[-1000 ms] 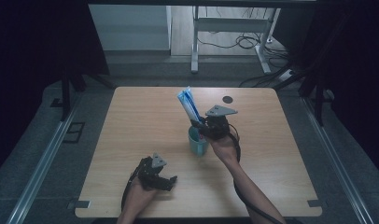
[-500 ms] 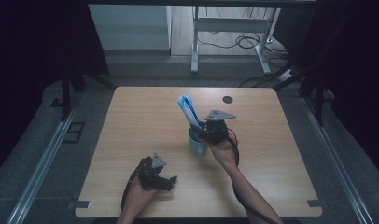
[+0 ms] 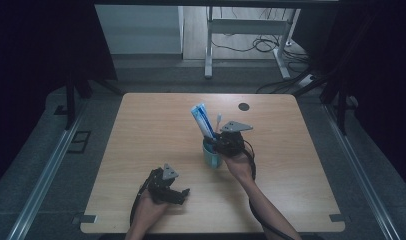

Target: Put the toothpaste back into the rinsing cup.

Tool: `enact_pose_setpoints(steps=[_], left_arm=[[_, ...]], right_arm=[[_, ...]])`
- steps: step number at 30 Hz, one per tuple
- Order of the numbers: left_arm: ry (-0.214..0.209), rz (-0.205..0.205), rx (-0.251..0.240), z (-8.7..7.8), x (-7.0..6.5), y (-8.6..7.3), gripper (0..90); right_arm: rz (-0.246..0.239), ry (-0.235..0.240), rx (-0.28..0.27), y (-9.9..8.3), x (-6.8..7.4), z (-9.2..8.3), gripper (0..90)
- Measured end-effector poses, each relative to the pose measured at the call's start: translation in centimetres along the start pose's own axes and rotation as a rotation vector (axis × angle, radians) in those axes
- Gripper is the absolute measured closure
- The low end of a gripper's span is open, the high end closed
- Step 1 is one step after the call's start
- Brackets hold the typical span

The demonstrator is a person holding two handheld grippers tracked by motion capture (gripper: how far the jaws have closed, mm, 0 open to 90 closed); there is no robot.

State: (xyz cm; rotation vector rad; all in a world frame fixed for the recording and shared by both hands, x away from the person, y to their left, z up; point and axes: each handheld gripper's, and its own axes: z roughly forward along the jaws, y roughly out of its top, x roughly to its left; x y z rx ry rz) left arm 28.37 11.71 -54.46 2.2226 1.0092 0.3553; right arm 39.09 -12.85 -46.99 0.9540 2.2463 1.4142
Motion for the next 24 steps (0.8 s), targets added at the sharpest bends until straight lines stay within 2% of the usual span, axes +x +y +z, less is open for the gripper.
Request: enact_pose_setpoints(steps=[9,15,24], left_arm=[[0.0,0.0,0.0,0.0,0.0,0.0,2.5],[0.0,0.0,0.0,0.0,0.0,0.0,2.5],[0.001,0.0,0.001,0.0,0.0,0.0,2.5]], right_arm=[[0.019,0.013,0.006,-0.4,-0.2,-0.3,68.3],[-0.001,0.012,0.036,-0.8,-0.1,-0.5,67.2],[0.017,0.022,0.057,-1.6,-0.4,-0.6,65.7]])
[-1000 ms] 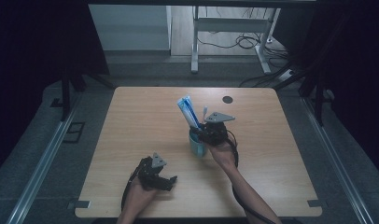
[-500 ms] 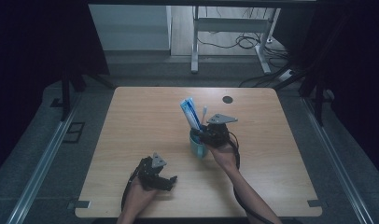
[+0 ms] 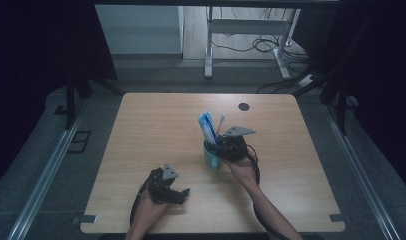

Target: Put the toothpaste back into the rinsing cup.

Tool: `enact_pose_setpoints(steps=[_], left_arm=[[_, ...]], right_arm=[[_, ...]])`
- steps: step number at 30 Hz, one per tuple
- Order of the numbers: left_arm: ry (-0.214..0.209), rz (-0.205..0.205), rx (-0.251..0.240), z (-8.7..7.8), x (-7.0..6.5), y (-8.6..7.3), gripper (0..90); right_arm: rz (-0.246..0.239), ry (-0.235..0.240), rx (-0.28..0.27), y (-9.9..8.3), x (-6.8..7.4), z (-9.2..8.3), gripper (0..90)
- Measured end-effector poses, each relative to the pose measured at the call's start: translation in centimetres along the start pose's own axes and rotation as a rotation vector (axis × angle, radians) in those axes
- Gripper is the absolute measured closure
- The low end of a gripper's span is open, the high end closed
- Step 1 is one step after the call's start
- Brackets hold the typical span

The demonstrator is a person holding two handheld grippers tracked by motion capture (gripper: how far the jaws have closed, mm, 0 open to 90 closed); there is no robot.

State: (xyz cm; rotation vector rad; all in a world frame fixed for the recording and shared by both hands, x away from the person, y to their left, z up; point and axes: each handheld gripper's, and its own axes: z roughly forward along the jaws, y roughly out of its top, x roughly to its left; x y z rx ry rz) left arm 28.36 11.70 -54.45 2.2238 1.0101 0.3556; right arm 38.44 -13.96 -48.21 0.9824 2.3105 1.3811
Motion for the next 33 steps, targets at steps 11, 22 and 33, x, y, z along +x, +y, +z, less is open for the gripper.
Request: enact_pose_setpoints(steps=[11,22,33], left_arm=[[0.0,0.0,0.0,0.0,0.0,0.0,2.5],[0.0,0.0,0.0,0.0,0.0,0.0,2.5],[0.0,0.004,0.001,0.0,0.0,0.0,2.5]], right_arm=[[0.012,0.014,0.006,0.2,-0.1,-0.2,62.0],[0.032,0.034,0.024,0.7,-0.4,-0.9,52.0],[-0.006,0.031,0.052,1.3,-0.1,-1.4,43.7]])
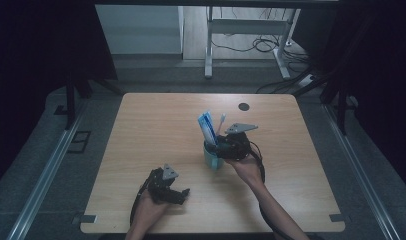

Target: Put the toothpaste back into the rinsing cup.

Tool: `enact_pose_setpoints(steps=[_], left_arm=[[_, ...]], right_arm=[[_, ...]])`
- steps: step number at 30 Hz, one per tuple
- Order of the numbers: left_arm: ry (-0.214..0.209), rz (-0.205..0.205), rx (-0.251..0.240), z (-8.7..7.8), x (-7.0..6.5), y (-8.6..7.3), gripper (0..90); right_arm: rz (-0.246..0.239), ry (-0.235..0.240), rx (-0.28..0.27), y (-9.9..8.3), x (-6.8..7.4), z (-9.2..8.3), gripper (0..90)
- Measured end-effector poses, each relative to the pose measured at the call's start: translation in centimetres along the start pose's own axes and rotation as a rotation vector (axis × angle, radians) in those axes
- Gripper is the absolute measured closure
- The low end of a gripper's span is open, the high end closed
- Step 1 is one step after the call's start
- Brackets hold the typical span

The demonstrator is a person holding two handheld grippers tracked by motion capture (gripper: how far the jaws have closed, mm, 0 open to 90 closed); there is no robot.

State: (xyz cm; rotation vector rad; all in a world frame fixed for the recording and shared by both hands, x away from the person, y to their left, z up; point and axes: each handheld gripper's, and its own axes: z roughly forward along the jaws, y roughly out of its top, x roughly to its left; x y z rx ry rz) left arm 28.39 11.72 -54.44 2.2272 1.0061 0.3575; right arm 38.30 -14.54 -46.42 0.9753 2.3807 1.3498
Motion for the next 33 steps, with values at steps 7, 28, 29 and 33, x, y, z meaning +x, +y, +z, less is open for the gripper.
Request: enact_pose_setpoints(steps=[7,28,29,33], left_arm=[[0.0,0.0,0.0,0.0,0.0,0.0,2.5],[0.0,-0.001,-0.001,0.0,0.0,0.0,2.5],[0.001,-0.003,-0.002,0.0,0.0,0.0,2.5],[0.001,-0.003,-0.002,0.0,0.0,0.0,2.5]], right_arm=[[-0.025,-0.011,0.031,0.0,0.2,-0.4,36.8],[-0.055,0.027,0.045,0.5,1.2,-2.9,22.9],[-0.061,0.029,0.045,0.5,1.3,-3.2,21.9],[-0.07,0.027,0.045,0.4,1.3,-3.6,20.5]])
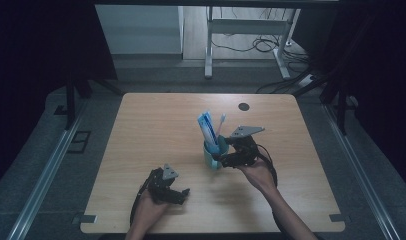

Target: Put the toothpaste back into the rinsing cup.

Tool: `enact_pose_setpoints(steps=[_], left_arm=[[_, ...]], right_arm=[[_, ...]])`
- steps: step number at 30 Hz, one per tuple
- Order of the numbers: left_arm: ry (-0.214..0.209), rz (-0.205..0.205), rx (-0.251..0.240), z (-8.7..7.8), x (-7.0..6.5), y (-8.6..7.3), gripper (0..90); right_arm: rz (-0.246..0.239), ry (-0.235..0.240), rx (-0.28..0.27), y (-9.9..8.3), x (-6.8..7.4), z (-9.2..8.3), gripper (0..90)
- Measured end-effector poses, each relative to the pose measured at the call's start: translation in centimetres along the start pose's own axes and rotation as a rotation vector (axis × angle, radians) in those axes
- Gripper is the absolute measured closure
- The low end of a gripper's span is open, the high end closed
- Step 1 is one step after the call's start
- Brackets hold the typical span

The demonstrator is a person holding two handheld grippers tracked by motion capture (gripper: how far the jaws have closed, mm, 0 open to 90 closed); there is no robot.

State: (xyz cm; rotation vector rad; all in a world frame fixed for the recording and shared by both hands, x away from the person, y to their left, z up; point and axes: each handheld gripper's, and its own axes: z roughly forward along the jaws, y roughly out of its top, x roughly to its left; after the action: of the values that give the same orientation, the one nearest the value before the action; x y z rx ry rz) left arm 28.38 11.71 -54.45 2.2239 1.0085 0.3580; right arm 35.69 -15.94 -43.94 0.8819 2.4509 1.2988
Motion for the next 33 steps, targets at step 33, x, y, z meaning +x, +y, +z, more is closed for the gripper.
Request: enact_pose_setpoints(steps=[33], left_arm=[[0.0,0.001,0.0,0.0,0.0,0.0,2.5]], right_arm=[[-0.001,-0.071,0.048,-4.3,-2.1,-4.7,9.9]])
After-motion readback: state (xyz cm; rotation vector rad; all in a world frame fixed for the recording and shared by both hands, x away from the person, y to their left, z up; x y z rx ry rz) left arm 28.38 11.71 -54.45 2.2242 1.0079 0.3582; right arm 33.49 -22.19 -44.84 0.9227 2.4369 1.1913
